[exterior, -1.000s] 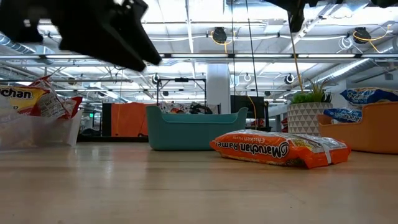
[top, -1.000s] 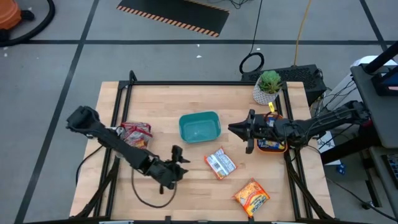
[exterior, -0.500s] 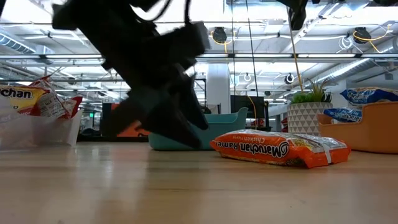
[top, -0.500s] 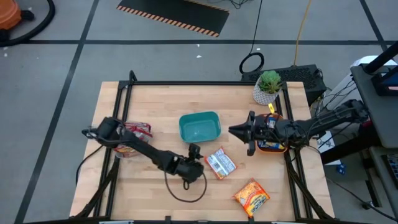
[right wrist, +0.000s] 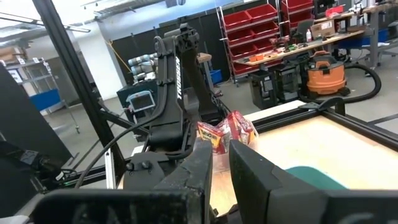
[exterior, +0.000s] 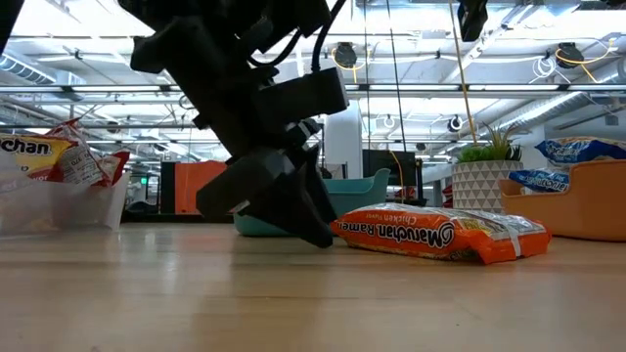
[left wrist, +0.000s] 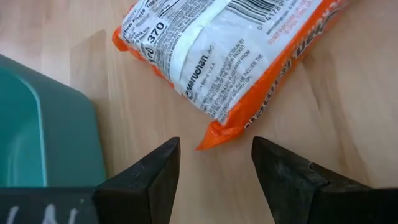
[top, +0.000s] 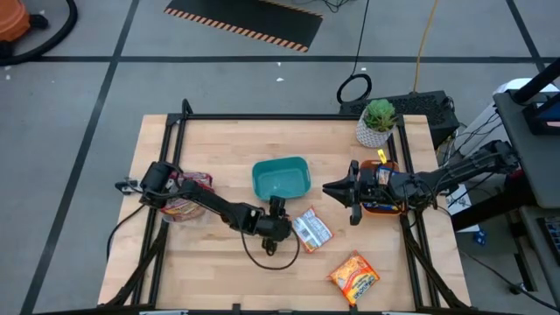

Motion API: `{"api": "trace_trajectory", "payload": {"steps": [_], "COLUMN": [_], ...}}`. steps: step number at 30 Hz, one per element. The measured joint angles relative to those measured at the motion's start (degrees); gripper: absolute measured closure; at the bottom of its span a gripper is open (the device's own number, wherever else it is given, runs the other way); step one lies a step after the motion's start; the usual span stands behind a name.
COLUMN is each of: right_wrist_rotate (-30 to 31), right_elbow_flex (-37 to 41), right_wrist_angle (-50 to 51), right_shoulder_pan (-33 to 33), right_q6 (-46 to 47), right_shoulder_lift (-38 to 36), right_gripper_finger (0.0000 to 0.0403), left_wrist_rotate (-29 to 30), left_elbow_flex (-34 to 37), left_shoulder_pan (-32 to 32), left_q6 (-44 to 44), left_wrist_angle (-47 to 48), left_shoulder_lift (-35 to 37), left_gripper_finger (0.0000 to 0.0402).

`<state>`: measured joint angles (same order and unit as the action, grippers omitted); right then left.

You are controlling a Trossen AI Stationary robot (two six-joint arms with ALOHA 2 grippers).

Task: Sort Maruchan noodles
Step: Put the top orange noodle pack into the green bin

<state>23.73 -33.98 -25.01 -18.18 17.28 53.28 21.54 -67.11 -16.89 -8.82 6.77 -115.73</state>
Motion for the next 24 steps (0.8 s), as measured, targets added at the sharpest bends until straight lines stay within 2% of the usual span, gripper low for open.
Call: {"api": "trace_trajectory", "payload": {"steps": [18, 24], "right_wrist_rotate": [0.2, 0.2], "right_elbow_flex": [0.0, 0.0], "right_wrist_angle": [-0.5, -0.5], "right_shoulder_pan": [0.1, 0.1], "right_q6": [0.0, 0.0], "right_shoulder_lift": [0.0, 0.0], "right_gripper_finger": [0.0355, 0.0355], "left_wrist_rotate": [-1.8, -5.4], "left_elbow_flex": [0.1, 0.2], "left_shoulder_pan": [0.1, 0.1], "left_q6": [1.6, 2.1], "left_wrist_angle": [-4.4, -5.5], "left_shoulder_lift": [-1.3, -1.4], "left_gripper_finger": [0.0194, 0.0233]}}
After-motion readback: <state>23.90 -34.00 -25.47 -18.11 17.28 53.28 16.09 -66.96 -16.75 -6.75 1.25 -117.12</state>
